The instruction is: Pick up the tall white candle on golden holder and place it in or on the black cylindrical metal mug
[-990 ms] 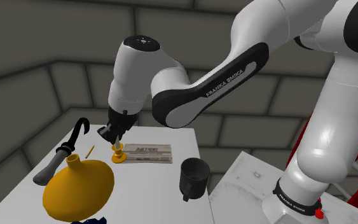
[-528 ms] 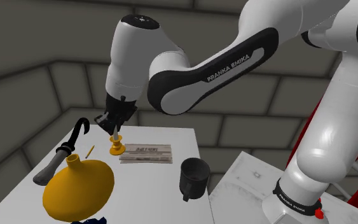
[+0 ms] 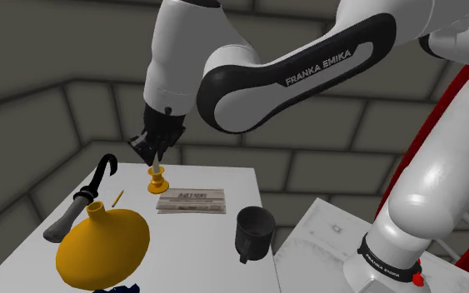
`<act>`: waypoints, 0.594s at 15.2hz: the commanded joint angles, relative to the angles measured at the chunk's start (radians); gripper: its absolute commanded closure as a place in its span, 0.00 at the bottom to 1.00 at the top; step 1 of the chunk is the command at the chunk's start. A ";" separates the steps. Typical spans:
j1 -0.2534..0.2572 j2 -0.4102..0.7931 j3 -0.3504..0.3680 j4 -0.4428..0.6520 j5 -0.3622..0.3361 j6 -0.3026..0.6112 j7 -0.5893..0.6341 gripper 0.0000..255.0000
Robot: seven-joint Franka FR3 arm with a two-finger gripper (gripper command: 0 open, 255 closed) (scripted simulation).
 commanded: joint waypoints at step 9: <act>0.186 -0.469 -0.172 -0.389 0.356 -0.002 -0.219 1.00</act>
